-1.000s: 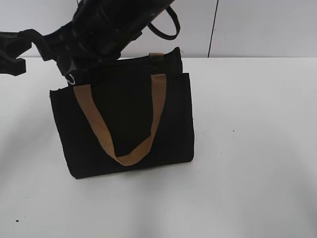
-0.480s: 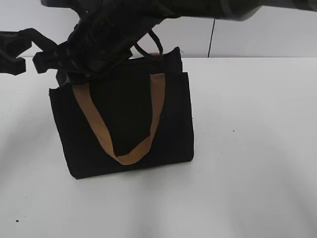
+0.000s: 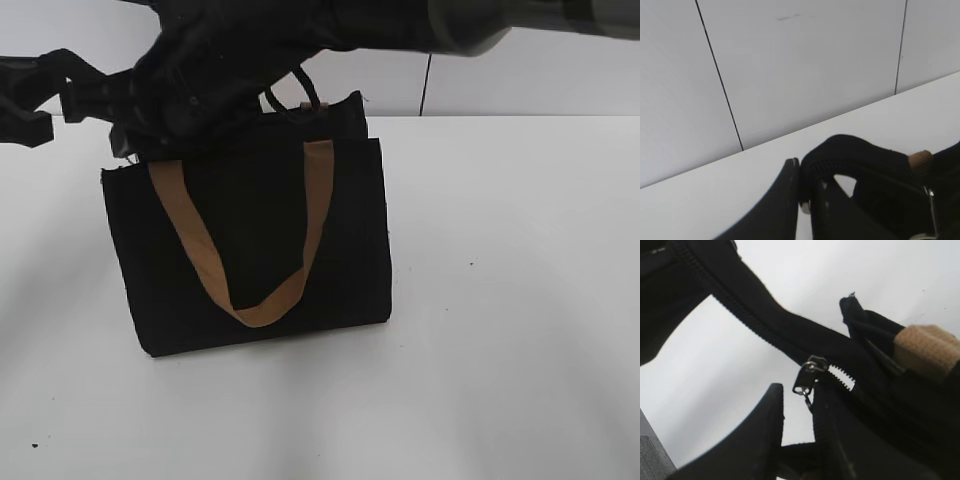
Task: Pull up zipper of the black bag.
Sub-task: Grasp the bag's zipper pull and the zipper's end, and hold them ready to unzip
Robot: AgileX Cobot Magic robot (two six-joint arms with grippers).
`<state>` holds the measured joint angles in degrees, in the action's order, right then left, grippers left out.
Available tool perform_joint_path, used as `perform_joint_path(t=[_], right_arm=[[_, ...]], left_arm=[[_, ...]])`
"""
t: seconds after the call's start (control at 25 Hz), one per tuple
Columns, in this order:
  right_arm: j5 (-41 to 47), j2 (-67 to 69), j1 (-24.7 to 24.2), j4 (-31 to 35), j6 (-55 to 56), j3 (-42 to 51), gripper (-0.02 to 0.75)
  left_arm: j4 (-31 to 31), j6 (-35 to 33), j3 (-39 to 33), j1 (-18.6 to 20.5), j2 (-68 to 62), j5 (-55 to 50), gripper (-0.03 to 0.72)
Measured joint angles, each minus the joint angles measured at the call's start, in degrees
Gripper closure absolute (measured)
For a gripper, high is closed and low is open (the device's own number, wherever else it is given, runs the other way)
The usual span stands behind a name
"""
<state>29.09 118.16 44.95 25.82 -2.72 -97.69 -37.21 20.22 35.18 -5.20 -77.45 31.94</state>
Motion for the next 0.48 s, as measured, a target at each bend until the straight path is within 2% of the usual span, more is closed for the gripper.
perform_joint_path(t=[0.2,0.36,0.48], right_arm=[[1.4,0.7,0.0,0.1,0.4,0.0,0.574],[0.5,1.1,0.0,0.1,1.8,-0.1,0.677],[0.4,1.1,0.0,0.1,2.0,-0.1,0.689]], left_arm=[[0.0,0.8,0.0,0.0,0.0,0.2,0.653],[-0.1,2.5,0.0,0.0,0.0,0.3,0.653],[-0.2,2.7,0.0,0.0,0.0,0.4,0.653]])
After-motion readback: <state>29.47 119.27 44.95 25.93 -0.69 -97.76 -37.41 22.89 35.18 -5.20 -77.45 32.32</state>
